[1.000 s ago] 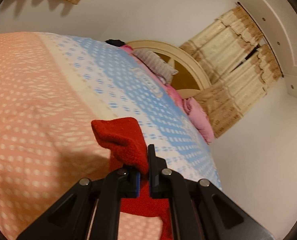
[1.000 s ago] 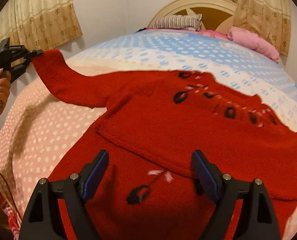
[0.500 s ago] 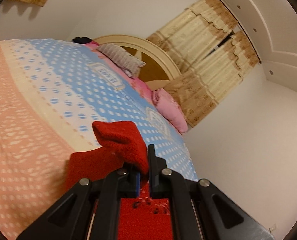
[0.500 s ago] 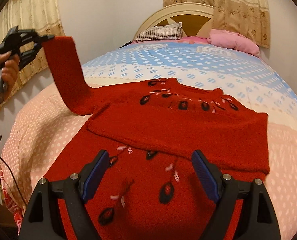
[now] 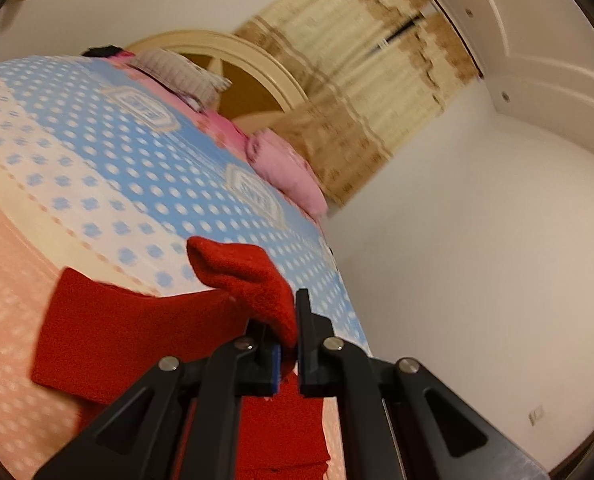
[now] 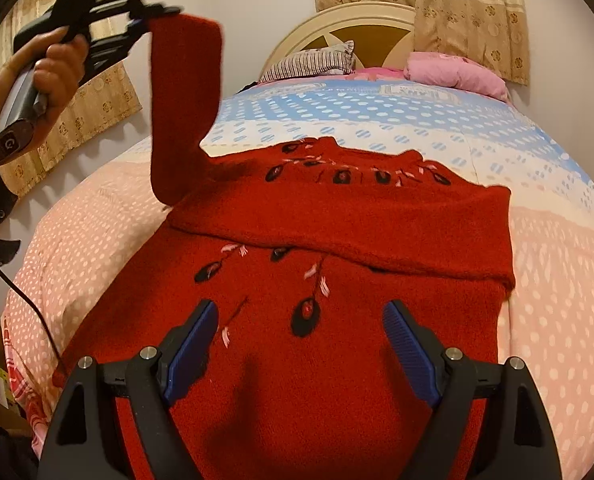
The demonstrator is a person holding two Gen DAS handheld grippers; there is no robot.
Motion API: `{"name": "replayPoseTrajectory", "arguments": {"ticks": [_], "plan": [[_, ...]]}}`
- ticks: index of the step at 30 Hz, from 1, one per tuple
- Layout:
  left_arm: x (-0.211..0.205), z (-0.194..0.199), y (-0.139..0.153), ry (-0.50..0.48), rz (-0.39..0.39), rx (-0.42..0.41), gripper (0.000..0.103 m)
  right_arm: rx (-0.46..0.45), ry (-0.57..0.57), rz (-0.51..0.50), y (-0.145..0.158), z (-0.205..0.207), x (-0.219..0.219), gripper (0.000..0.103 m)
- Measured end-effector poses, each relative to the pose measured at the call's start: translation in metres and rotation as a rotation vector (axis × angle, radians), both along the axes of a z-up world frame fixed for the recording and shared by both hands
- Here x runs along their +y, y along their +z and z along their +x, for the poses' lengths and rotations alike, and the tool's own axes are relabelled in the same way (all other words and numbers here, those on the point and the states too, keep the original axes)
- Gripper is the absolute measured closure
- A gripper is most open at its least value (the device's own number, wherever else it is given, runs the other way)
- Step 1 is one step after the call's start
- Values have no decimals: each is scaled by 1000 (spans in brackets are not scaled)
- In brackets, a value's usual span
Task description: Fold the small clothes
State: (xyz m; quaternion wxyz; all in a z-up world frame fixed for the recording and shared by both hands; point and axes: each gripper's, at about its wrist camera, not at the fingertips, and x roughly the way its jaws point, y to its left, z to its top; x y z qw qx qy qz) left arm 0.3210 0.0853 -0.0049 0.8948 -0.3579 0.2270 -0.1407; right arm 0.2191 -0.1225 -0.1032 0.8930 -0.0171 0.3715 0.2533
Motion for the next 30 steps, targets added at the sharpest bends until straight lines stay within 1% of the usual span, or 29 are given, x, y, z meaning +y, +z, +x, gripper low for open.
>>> {"name": "replayPoseTrajectory", "arguments": {"ticks": [2,3,6,8,9,11,13,14,15,16,17,18,19,20,21,23,26,28,30], "plan": [[-26,5,-10,-41,26,5,98,11,-8,2,-6,-1,-4,18],[-41,7,-15,-60,54,11,98,18,-13,5,-9,-3,-5,18],[-81,11,-33,-105,159,29,98,43,-27,18,-17,-5,-10,18],[-109,13,-47,-160,249,69,98,57,-33,23,-22,-5,-11,18],[-122,14,-55,-195,303,97,94,65,-36,21,-26,-4,-11,18],[-140,10,-64,-256,383,123,90,68,-39,20,-29,-5,-12,18],[-147,-1,-65,-286,456,112,83,59,-38,24,-31,-6,-13,18],[-147,-11,-62,-291,500,93,81,57,-37,25,-31,-6,-13,18],[-143,-22,-60,-295,542,67,72,57,-37,29,-32,-6,-14,18],[-141,-29,-58,-293,567,56,46,57,-37,32,-32,-6,-14,18],[-133,-39,-55,-262,609,46,32,56,-36,36,-33,-6,-15,18],[-126,-47,-55,-227,632,36,13,56,-36,39,-33,-6,-15,18],[-113,-55,-54,-193,649,17,7,56,-37,40,-34,-6,-16,18],[-97,-62,-56,-175,671,13,7,54,-37,39,-34,-7,-16,18],[-87,-62,-61,-159,700,30,7,52,-37,38,-33,-7,-15,18],[-59,-63,-76,-86,784,106,7,51,-37,35,-32,-9,-15,18],[-25,-58,-104,-29,854,226,7,49,-40,44,-24,-11,-20,18],[-8,-53,-120,15,879,289,7,37,-67,70,-12,-7,-29,18],[6,-48,-135,36,854,333,7,49,-109,94,-3,4,-39,18]]}}
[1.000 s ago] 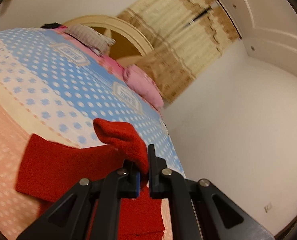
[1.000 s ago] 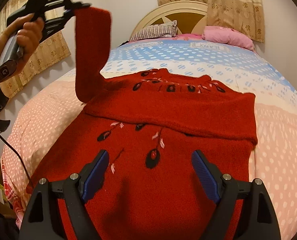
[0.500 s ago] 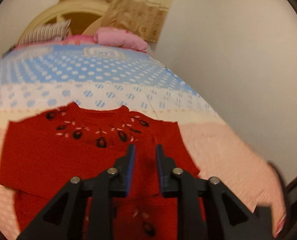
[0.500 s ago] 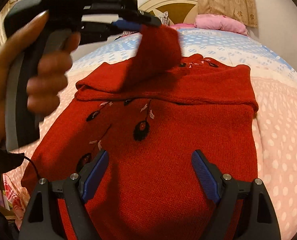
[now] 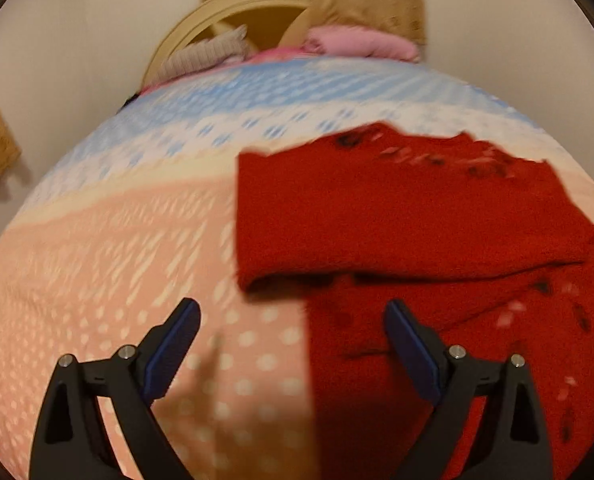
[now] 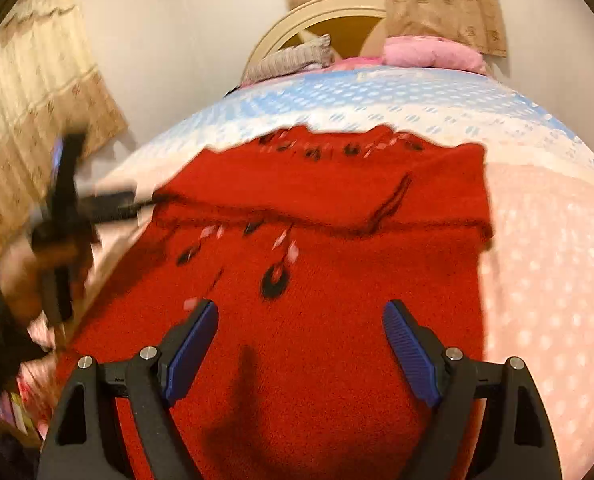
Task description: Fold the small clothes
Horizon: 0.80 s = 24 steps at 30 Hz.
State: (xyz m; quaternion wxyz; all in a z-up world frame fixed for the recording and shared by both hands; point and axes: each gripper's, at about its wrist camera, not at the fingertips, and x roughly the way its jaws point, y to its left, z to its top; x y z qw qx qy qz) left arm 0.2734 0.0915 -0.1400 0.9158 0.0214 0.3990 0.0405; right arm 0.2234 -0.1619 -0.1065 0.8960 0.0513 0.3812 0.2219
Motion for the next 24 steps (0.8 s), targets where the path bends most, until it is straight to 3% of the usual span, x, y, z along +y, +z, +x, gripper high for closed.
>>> {"name": "replayPoseTrajectory", "arguments": {"ticks": [2,4,8,11,13,15,17,24], "plan": [[11,3,-5,17,-79,27,7,29,-48,44,8,17,-13,18],[9,3,-5,34,-80,28,4,76,-83,101,13,39,-22,18],[14,6,-10,46,-134,41,2,150,-108,115,10,80,-17,43],[24,8,-16,54,-199,56,0,223,-108,105,-9,101,-2,46],[27,8,-17,61,-223,60,0,254,-95,64,-21,111,13,57],[27,9,-18,62,-220,60,0,215,-98,-27,-25,111,24,84],[26,8,-17,62,-220,60,0,194,-84,-35,-20,108,26,92],[26,9,-18,68,-219,63,0,22,-106,-120,24,90,8,92]]}}
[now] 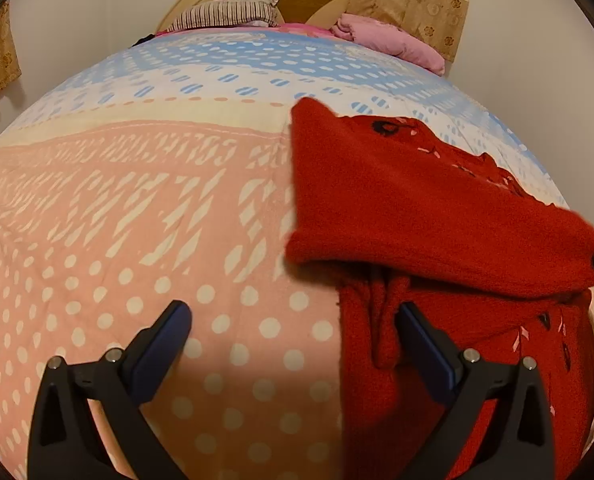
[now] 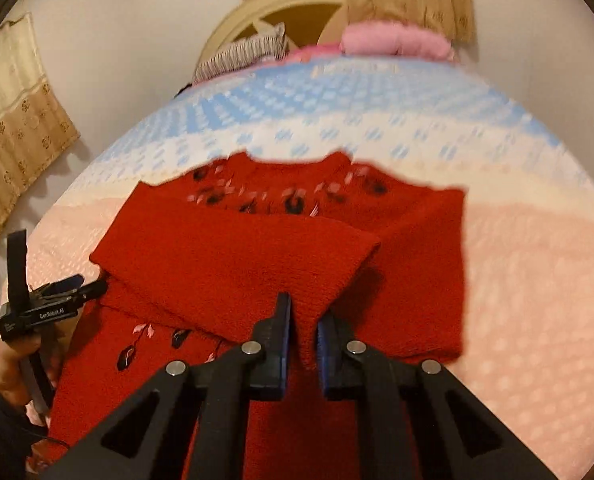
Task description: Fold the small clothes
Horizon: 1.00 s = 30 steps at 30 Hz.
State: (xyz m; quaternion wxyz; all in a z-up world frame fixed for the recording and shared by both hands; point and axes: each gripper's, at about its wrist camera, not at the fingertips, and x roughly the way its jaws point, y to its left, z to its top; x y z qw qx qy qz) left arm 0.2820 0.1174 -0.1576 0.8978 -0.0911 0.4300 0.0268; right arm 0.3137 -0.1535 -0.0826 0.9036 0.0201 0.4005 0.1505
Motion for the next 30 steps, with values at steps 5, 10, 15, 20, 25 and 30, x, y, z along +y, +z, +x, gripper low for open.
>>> {"name": "replayPoseTrajectory", "arguments": {"ticks": [5,10,15,20,25,30], "plan": [[-16,2,4,-38,84,-8,0,15,-38,6,-4,10,-17,92],[-8,31,1,-2,35,16,0,-6,2,36,1,7,-10,92],[23,24,-3,91,-106,-21,0,-57,4,11,13,0,-17,92],[19,20,-5,100,-75,-15,0,66,-68,-61,-32,17,-37,90],[17,18,-4,96,-61,-15,0,58,-127,-32,-31,7,-53,49],[19,9,-1,121,-66,-34,0,-34,-77,44,2,-4,-42,41]]}}
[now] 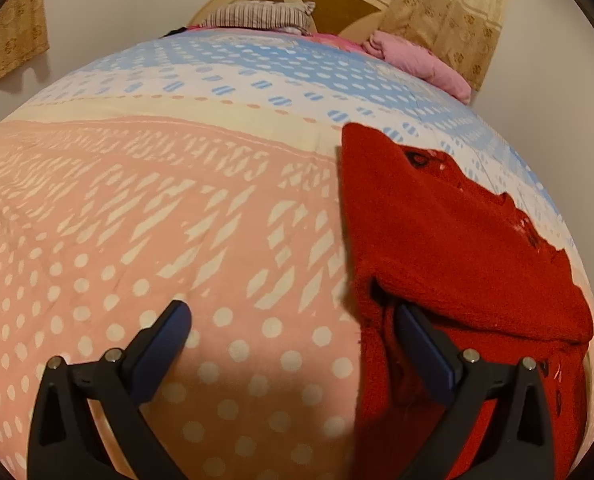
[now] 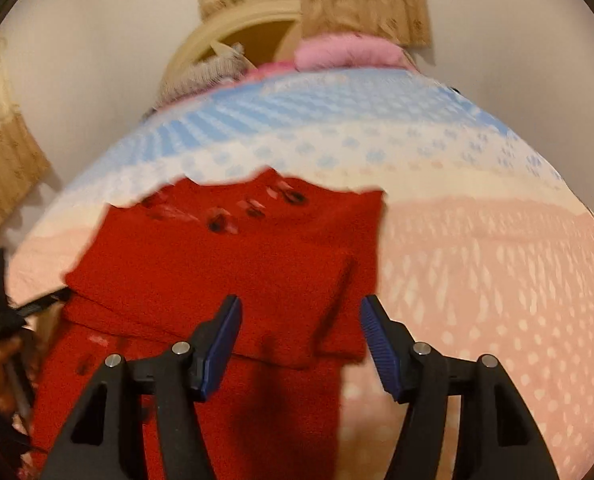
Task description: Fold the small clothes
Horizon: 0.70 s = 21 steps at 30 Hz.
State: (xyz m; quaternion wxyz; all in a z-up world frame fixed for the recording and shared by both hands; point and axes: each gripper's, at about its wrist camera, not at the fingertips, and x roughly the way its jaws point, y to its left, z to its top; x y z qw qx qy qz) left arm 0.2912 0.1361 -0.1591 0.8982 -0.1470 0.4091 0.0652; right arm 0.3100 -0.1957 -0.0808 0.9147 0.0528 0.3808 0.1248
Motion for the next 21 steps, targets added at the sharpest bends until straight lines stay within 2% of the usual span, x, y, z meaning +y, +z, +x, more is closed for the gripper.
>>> {"name": "replayPoseTrajectory", "arguments": {"ticks": [3,5,7,10,13,15,17,19,20,21], "plan": [[8,-20,7,46,-55,-58,0,19,106,17,-3,2,22,41],[14,-30,17,75,-86,-120,0,41,105,1,-13,6,28,41],[12,-29,24,70,-76,-144,0,82,75,-23,-31,15,29,41],[-1,-11,25,15,-31,-103,0,111,75,-10,-45,17,29,41],[-10,11,8,4,53,4,0,110,91,-48,-48,13,37,41],[-3,16,-4,10,11,34,0,116,92,-52,-51,12,36,40],[3,14,-3,16,-19,19,0,113,89,-43,-56,12,34,40],[0,12,-3,3,-2,19,0,97,111,-31,-59,12,36,32],[-1,10,-2,-4,1,17,0,98,131,-31,-59,12,39,22],[-1,7,-1,-6,1,14,0,100,149,-51,-60,11,42,17]]}}
